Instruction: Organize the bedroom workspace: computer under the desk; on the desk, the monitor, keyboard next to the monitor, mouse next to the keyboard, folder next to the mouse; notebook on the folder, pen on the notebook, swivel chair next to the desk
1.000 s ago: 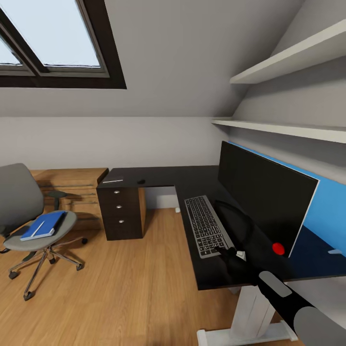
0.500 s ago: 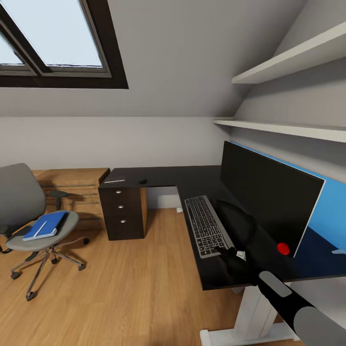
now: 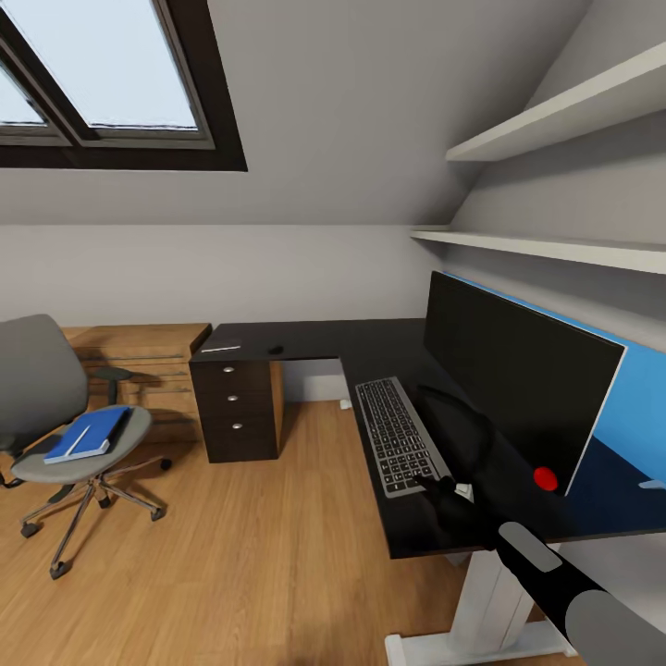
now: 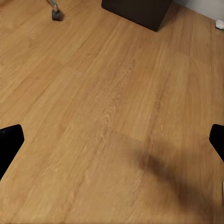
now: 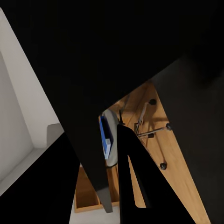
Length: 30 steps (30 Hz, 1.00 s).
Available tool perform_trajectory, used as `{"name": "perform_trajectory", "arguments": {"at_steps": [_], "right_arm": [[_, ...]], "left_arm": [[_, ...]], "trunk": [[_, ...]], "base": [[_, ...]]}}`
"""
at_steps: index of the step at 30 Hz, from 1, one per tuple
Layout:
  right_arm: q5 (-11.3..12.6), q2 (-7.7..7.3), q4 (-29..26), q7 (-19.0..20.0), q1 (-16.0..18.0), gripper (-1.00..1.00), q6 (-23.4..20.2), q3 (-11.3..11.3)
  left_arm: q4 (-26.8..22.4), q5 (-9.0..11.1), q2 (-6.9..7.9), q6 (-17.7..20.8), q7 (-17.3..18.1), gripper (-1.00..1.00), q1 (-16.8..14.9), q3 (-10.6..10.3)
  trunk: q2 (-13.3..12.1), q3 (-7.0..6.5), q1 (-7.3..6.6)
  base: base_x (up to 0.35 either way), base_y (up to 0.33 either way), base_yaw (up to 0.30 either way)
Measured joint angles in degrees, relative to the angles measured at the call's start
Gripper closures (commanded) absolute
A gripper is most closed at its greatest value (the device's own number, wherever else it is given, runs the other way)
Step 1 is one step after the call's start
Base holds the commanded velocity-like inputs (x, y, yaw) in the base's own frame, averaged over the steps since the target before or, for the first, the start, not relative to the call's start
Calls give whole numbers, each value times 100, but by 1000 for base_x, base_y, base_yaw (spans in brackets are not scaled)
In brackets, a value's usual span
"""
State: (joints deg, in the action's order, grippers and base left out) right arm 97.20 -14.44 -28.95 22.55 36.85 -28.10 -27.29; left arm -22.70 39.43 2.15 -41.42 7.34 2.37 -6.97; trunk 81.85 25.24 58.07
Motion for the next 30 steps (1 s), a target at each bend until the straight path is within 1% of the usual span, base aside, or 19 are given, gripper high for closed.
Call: {"name": "perform_trajectory", "arguments": {"at_steps": [4, 12, 29, 30], "right_arm": [[-1, 0, 0, 8, 0, 100, 5, 4], [-1, 0, 0, 19, 0, 100, 8, 12], [-2, 0, 0, 26, 0, 100, 9, 21], [-7, 0, 1, 25, 0, 100, 11, 21]], "left_arm": [[0, 3, 4, -3, 0, -100, 0, 1], [1, 3, 9, 1, -1, -100, 0, 9], [0, 19, 1, 5, -32, -100, 0, -7], [0, 20, 1, 8, -33, -100, 0, -7]], "trunk": [[0, 0, 0], [0, 0, 0], [0, 0, 0], [39, 17, 21]], "base": [[0, -32, 0], [0, -114, 0], [0, -7, 0], [0, 0, 0]]}}
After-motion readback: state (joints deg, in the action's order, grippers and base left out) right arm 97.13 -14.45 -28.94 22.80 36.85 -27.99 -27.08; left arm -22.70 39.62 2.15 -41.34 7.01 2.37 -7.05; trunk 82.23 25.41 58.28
